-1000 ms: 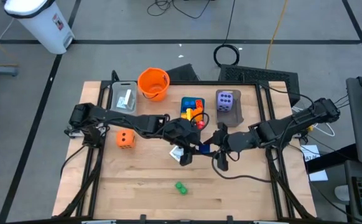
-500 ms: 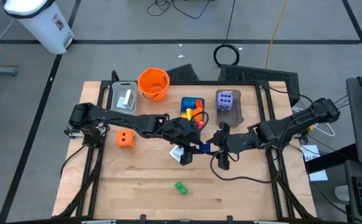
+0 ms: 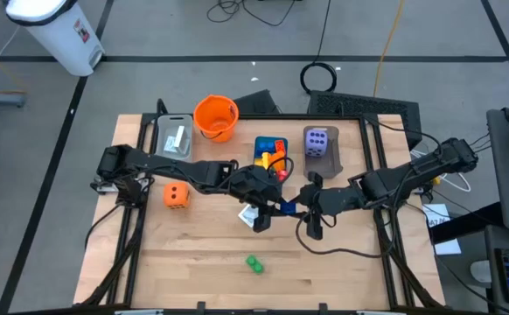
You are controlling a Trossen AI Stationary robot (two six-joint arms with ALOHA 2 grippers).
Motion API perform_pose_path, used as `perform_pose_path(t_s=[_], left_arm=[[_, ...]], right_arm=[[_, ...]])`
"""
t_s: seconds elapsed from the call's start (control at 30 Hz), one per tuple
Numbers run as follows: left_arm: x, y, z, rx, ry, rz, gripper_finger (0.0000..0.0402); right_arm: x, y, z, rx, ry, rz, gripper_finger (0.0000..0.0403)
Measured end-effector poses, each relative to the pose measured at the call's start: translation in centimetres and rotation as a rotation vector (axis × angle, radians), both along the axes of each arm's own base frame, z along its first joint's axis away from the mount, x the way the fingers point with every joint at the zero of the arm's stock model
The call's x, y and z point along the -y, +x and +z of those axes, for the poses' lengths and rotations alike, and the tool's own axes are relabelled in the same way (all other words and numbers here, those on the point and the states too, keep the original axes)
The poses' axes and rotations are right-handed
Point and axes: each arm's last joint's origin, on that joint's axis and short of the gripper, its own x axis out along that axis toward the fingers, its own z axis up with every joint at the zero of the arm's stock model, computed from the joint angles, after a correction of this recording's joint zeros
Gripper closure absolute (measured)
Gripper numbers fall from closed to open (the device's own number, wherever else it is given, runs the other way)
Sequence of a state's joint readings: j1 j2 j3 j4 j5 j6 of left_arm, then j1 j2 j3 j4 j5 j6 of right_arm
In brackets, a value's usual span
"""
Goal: Pick & Place Toys
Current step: Put the blue game piece into the blue bin
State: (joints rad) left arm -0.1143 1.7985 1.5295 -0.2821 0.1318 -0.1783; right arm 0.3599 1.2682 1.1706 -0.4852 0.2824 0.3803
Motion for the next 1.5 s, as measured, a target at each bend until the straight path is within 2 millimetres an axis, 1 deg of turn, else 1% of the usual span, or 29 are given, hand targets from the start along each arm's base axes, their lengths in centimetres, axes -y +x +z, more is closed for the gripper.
perform_pose_path(t_s=[0.13, 0.23, 0.4, 0.53, 0.67, 0.83, 1.07, 1.17, 1.27, 1.37, 1.5], left_arm=[[0.0, 0.0, 0.0, 0.000, 0.003, -0.003, 0.0238], [0.0, 0.0, 0.0, -0.001, 0.002, -0.002, 0.0233], [0.0, 0.0, 0.0, -0.008, -0.037, -0.021, 0.0230], [-0.6, 0.0, 0.0, -0.029, -0.103, -0.018, 0.0228], [-1.2, 0.0, 0.0, -0.038, -0.144, -0.028, 0.0222], [-1.7, 0.1, 0.0, -0.051, -0.197, -0.032, 0.0188], [-1.7, 0.1, 0.1, -0.044, -0.203, -0.041, 0.0136], [-1.9, -0.2, 0.5, -0.029, -0.190, -0.045, 0.0123], [-2.7, -0.9, 1.6, -0.013, -0.186, -0.029, 0.0118], [-4.0, -2.0, 3.4, 0.035, -0.181, -0.001, 0.0117], [-5.8, -4.1, 6.5, 0.123, -0.174, 0.042, 0.0117]], right_arm=[[0.0, 0.0, 0.1, 0.006, 0.010, 0.004, 0.0260], [0.0, 0.1, 0.1, 0.011, 0.011, 0.004, 0.0260], [-0.1, 0.1, 0.1, 0.016, 0.016, 0.001, 0.0249], [-0.1, 0.1, 0.2, 0.019, 0.019, -0.001, 0.0260], [0.0, 0.1, 0.2, 0.024, 0.024, -0.012, 0.0260], [0.0, 0.1, 0.2, 0.026, 0.031, -0.026, 0.0254], [0.0, 0.1, 0.2, 0.026, 0.040, -0.035, 0.0260], [0.1, 0.2, 0.2, 0.027, 0.044, -0.045, 0.0257], [0.4, 0.3, 0.2, 0.026, 0.047, -0.053, 0.0256], [0.8, 0.5, 0.3, 0.037, 0.053, -0.065, 0.0260], [1.8, 0.9, 0.4, 0.044, 0.087, -0.072, 0.0258]])
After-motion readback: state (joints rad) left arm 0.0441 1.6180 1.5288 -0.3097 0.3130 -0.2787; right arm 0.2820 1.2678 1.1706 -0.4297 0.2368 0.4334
